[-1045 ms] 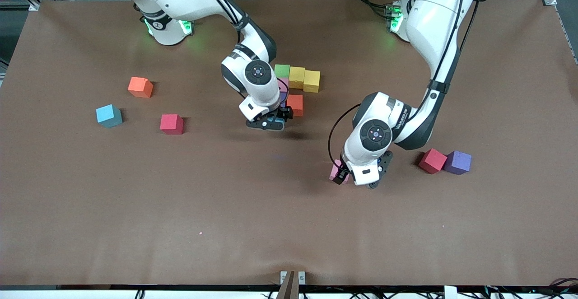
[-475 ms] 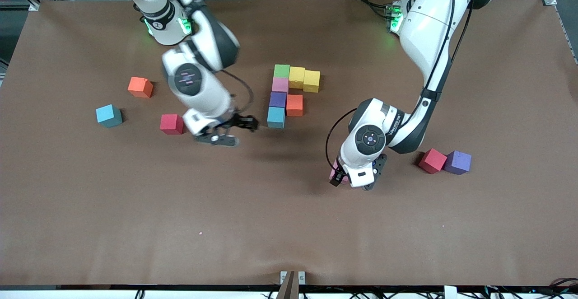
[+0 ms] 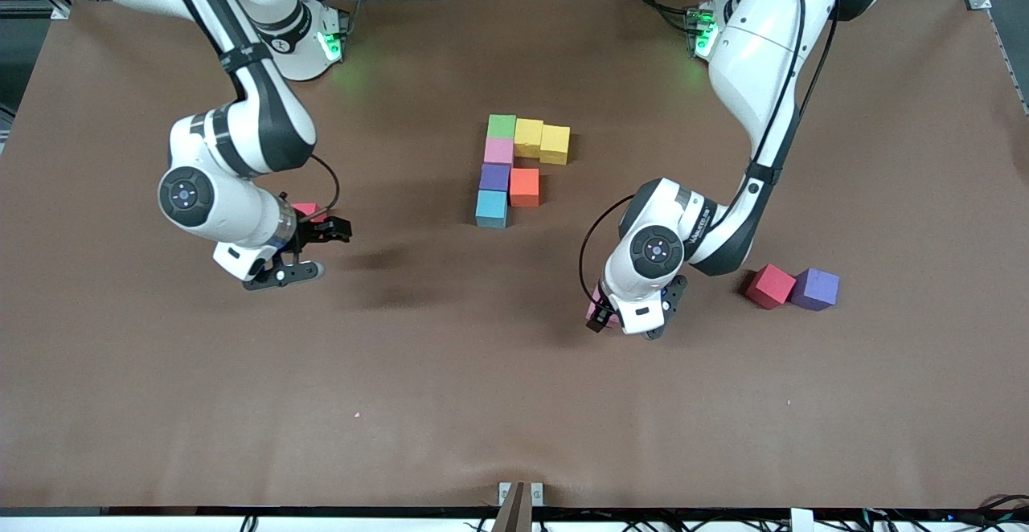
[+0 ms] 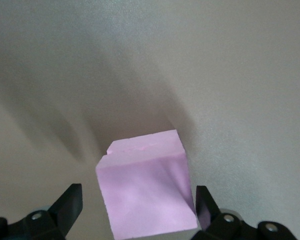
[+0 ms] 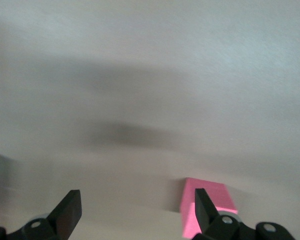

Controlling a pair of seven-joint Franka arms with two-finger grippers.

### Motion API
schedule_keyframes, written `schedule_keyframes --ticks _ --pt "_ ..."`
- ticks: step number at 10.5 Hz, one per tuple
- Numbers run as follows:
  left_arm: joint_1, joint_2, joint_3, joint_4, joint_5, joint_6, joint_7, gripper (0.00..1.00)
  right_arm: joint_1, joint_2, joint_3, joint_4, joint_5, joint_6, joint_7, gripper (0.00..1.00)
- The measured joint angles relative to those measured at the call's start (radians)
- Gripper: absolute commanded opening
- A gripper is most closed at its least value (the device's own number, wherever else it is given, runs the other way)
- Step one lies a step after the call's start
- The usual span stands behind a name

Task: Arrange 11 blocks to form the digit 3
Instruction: 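Grasp the red cube with the right gripper while the left gripper carries pink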

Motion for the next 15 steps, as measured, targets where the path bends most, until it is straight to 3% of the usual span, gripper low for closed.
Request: schedule_keyframes --ticks 3,5,7,9,10,11,14,15 --pt "0.000 0.008 0.000 0.001 0.000 0.005 0.000 1.00 -0.075 -0.028 -0.002 -0.207 -0.001 0.212 -0.051 1.00" --pt "0.000 0.010 0.000 0.002 0.000 0.005 0.000 1.00 -0.139 -0.051 -0.003 -0.270 -0.001 0.236 -0.095 1.00" --pt "0.000 0.013 0.000 0.002 0.000 0.005 0.000 0.77 -0.156 -0.084 -0.002 -0.320 -0.001 0.248 -0.098 1.00" --pt "0.000 0.013 0.000 0.003 0.000 0.005 0.000 0.38 -0.156 -0.105 0.003 -0.390 0.000 0.306 -0.098 1.00" --pt "0.001 0.013 0.000 0.004 0.000 0.006 -0.002 0.27 -0.156 -0.106 0.003 -0.423 0.000 0.340 -0.097 1.00" --pt "0.002 0.012 0.001 0.006 0.000 0.006 -0.019 0.21 -0.156 -0.106 0.003 -0.446 0.000 0.365 -0.097 1.00" --pt "-0.001 -0.005 -0.004 0.001 0.000 -0.019 -0.153 0.18 -0.156 -0.109 0.003 -0.473 0.028 0.411 -0.087 1.00" --pt "-0.017 -0.031 -0.010 -0.019 0.000 -0.028 -0.224 0.10 -0.156 -0.110 0.005 -0.472 0.033 0.405 -0.083 1.00"
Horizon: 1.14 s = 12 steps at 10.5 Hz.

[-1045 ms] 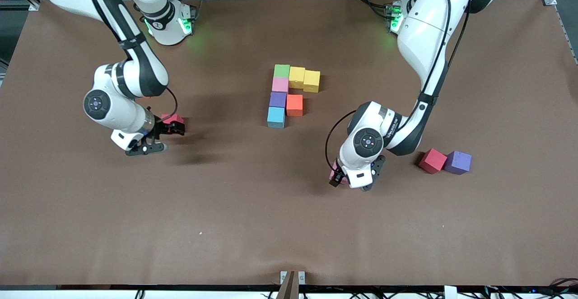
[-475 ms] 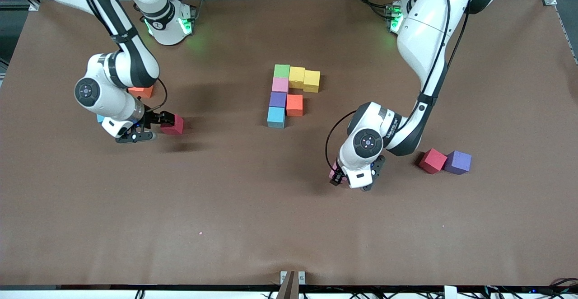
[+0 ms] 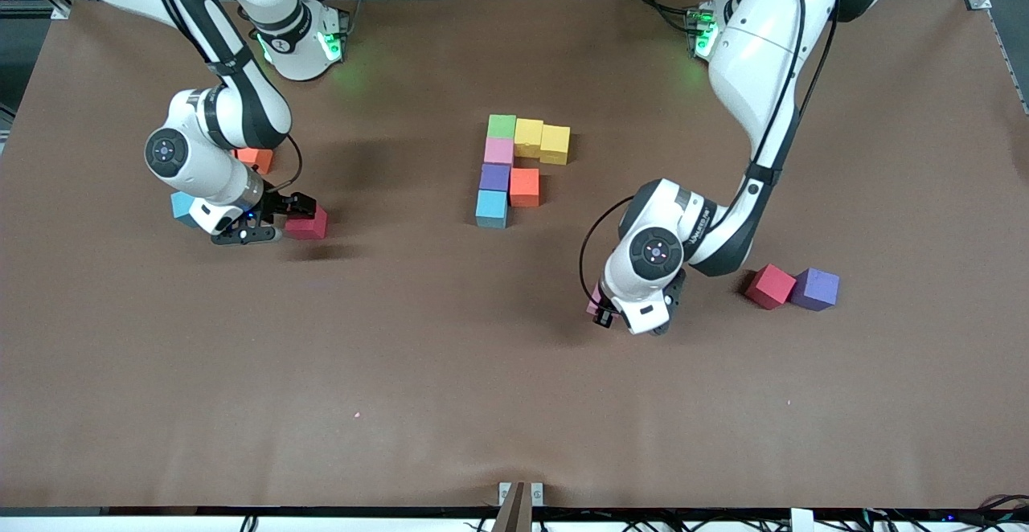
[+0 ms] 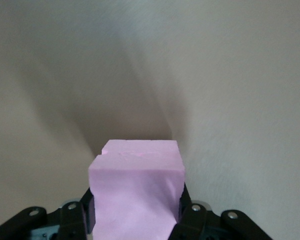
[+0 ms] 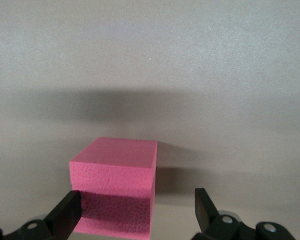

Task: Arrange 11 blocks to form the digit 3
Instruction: 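Grasp the red cube with the right gripper while the left gripper carries pink, then place the pink cube with the left gripper while the right gripper carries red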

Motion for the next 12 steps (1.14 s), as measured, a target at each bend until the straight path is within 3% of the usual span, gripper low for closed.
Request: schedule_keyframes --ticks 3,6,12 --pt "-0.060 -0.134 -0.013 -0.150 0.000 -0.023 -0.164 0.08 0.000 -0.003 0.002 0.027 0.008 -0.066 0.015 1.00" --pt "-0.085 -0.234 -0.049 -0.342 0.000 0.031 -0.268 0.07 0.006 0.000 0.009 0.023 0.009 -0.030 0.034 1.00" --pt "-0.106 -0.252 -0.124 -0.468 0.000 0.117 -0.451 0.07 0.053 0.059 0.014 0.010 0.008 0.060 0.019 1.00"
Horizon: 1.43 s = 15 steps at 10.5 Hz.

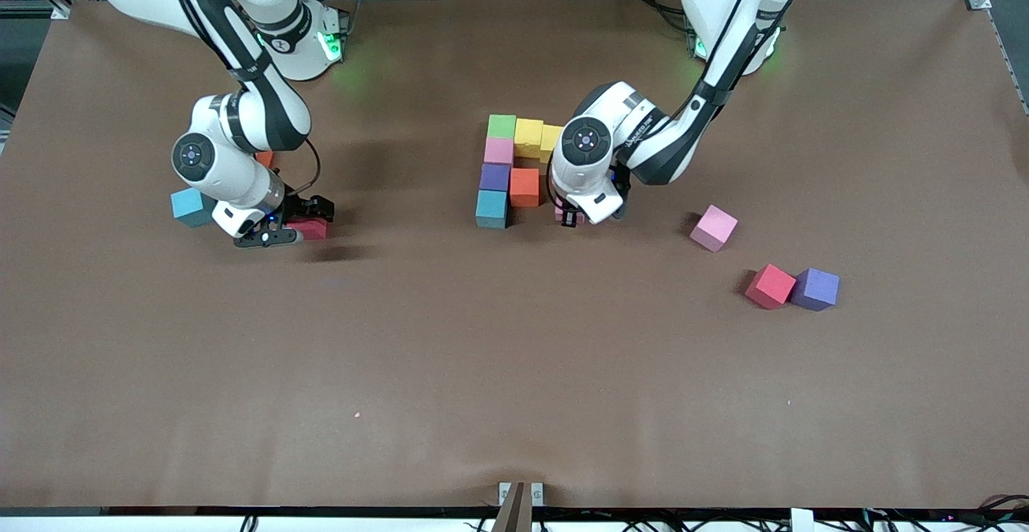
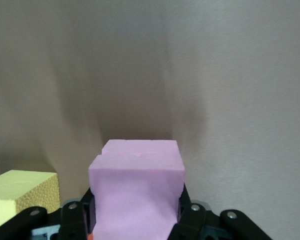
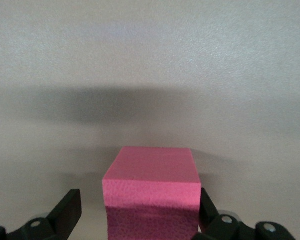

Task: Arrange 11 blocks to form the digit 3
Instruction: 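Place the pink cube with the left gripper while the right gripper carries red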

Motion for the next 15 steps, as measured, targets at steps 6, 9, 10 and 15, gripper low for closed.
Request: schedule_keyframes --ticks 6,9,10,15 --pt "-0.044 -0.016 -0.011 -0.061 0.005 0.102 -0.125 0.07 0.000 0.000 0.001 0.002 0.000 -0.003 -0.048 0.22" --pt "-0.064 -0.026 -0.011 -0.078 0.049 0.129 -0.200 0.07 0.006 -0.023 0.038 0.051 0.001 -0.046 -0.035 0.22" --pt "-0.064 -0.031 -0.011 -0.099 0.049 0.168 -0.204 0.08 0.033 -0.038 0.050 0.086 0.002 -0.064 0.012 0.21" --pt "-0.063 -0.063 -0.010 -0.161 0.071 0.230 -0.205 0.08 0.249 0.023 0.059 0.345 0.003 -0.192 0.422 0.19"
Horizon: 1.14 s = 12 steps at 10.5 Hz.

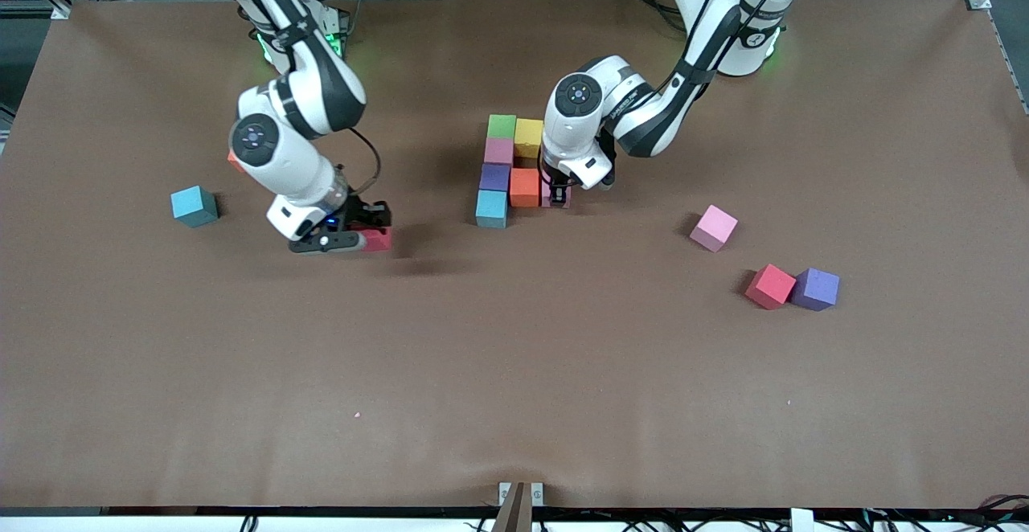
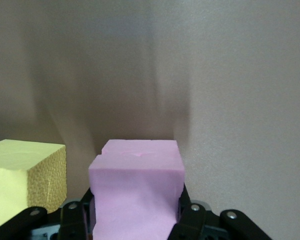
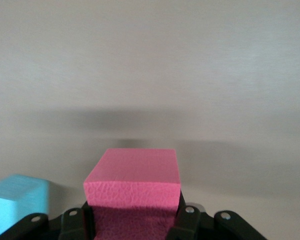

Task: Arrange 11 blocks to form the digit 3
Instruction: 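Place the pink cube with the left gripper while the right gripper carries red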

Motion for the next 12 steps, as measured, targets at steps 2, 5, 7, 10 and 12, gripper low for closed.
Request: schedule_keyframes --ticks 2,5,7,10,12 --pt "0.000 -0.002 0.000 -0.002 0.014 0.010 0.000 0.08 0.078 0.127 -0.003 0.197 -0.010 -0.055 0.148 0.17" --pt "0.000 -0.002 0.000 -0.003 0.015 0.030 0.000 0.08 0.161 0.283 -0.041 0.372 -0.025 -0.062 0.245 0.17" --pt "0.000 -0.001 0.000 -0.005 0.015 0.032 0.000 0.08 0.222 0.345 -0.086 0.435 -0.032 -0.065 0.284 0.17" --pt "0.000 0.009 0.000 -0.007 0.015 0.034 0.000 0.10 0.284 0.390 -0.108 0.476 -0.044 -0.069 0.312 0.17" --pt "0.000 0.010 0.001 -0.007 0.015 0.037 0.000 0.10 0.312 0.409 -0.109 0.478 -0.046 -0.075 0.326 0.17"
